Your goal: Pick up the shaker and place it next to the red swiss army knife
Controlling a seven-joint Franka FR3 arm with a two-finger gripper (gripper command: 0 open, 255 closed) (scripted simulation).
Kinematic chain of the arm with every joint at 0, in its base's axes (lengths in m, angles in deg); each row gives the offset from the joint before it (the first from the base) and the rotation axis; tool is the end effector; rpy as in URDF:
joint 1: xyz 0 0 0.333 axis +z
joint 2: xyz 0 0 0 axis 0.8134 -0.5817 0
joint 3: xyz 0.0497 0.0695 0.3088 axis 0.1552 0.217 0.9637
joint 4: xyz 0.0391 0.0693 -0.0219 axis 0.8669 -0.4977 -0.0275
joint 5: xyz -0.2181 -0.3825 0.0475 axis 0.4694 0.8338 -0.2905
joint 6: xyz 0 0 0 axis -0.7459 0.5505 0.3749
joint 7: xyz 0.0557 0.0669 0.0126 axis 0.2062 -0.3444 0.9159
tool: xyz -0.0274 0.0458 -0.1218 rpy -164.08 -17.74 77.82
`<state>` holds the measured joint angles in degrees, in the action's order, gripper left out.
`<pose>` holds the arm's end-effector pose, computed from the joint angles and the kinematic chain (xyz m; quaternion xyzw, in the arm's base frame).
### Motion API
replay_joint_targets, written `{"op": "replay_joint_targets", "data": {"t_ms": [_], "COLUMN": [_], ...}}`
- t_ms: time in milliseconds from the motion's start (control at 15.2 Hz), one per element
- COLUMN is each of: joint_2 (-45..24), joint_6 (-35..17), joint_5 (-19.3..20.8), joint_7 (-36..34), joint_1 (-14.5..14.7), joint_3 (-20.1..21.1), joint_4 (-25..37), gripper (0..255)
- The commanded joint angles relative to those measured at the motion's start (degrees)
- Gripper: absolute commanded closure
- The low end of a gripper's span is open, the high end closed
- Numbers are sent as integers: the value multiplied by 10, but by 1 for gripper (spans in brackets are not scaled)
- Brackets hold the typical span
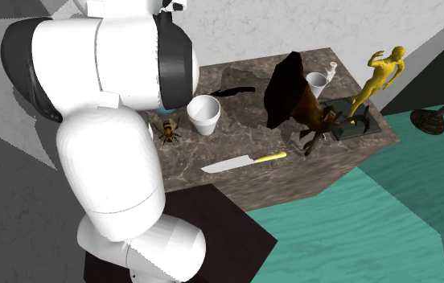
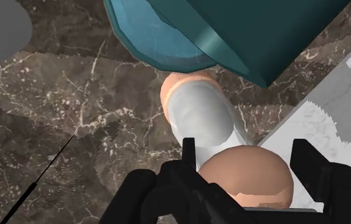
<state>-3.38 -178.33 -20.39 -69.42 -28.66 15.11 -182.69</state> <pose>0.4996 0.4998 0.3999 -0.9973 -0.0438 0.0112 0.0581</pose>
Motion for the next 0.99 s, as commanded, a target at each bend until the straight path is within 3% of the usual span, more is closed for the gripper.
{"op": "replay_joint_targets", "data": {"t_ms": [0, 330, 858, 924], "joint_2": [-3, -14, -14, -14], "joint_6": [-15, -47, -47, -47], "joint_5": [1, 5, 5, 5], "joint_7": [-1, -1, -1, -1], "joint_1": [1, 1, 2, 1], "joint_3": [0, -2, -2, -2], "joint_4": [-11, -33, -33, -33], "gripper": [255, 255, 255, 0]}}
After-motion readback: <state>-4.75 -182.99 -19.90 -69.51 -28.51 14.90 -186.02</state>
